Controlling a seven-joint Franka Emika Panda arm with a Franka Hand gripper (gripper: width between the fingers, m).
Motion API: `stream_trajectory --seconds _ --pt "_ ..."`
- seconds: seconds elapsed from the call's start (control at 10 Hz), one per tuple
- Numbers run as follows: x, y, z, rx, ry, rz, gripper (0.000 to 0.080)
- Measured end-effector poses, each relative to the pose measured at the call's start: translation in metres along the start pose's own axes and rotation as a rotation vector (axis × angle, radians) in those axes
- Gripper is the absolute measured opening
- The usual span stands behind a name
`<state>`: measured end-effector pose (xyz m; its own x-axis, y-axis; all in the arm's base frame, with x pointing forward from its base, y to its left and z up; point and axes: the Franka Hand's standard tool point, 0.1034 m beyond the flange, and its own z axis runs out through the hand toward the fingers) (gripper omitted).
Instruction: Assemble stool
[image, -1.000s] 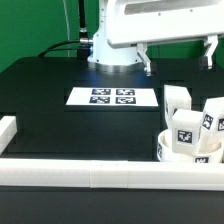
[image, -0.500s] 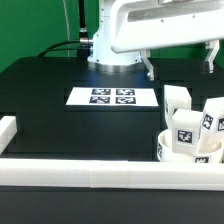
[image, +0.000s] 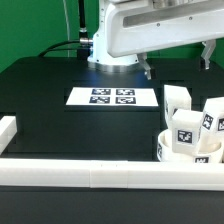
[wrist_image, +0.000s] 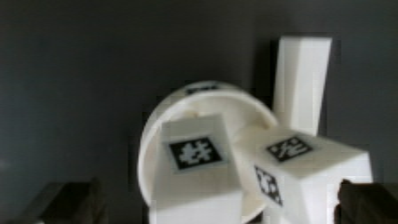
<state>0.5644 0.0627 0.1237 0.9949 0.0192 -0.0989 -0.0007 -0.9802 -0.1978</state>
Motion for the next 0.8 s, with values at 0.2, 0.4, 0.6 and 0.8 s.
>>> stream_trajectory --seconds 0.2,0.4,0.6,0.8 --pt "0.0048 0.0033 0.0018 -0.047 0.015 -0.095 0.0649" --pt "0.0105 0.0080 -0.0013 -0.094 0.027 -0.263 0.0649" --pt "0.0122 0.0083 -0.0021 -0.094 0.023 -0.332 0.0649" --pt "0.0121 0.0096 -0.0019 -0.096 0.015 -0.481 0.0649"
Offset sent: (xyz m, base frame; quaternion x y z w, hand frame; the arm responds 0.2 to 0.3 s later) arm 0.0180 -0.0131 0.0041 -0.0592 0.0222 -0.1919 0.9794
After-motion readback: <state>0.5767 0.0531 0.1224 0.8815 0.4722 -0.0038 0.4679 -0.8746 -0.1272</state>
